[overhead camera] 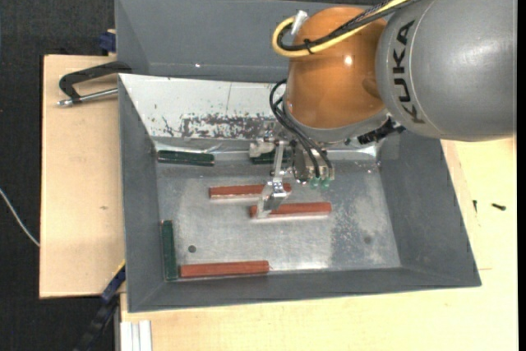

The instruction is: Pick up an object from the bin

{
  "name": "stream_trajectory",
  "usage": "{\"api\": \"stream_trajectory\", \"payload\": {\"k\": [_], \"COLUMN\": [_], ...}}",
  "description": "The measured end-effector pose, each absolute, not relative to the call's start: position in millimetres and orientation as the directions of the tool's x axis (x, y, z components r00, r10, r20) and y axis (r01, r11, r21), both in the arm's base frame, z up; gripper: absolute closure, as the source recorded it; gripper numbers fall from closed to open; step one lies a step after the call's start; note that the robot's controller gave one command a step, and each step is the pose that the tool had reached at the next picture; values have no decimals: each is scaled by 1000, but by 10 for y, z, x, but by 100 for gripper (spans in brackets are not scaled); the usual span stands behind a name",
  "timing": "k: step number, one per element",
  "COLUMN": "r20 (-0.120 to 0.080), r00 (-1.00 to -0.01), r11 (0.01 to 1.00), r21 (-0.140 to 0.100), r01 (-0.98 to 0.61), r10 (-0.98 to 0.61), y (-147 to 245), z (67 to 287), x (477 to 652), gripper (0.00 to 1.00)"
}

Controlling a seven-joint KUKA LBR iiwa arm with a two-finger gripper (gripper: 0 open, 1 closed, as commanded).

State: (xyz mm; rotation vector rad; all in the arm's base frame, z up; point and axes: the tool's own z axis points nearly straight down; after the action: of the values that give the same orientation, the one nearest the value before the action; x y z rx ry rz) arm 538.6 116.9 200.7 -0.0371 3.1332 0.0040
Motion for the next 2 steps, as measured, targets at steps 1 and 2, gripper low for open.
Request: {"api": "stream_trajectory", "payload": {"k": [1, 2], "r20": [-2, -3], "r00": [-996, -996], "r11": [996, 996], "r21": [2, 2], "r01": [-84, -84], "r10": [-84, -84], "y": [1409, 1408], "z": [780, 780], "x": [5788, 5789], "gripper": [100, 100]}}
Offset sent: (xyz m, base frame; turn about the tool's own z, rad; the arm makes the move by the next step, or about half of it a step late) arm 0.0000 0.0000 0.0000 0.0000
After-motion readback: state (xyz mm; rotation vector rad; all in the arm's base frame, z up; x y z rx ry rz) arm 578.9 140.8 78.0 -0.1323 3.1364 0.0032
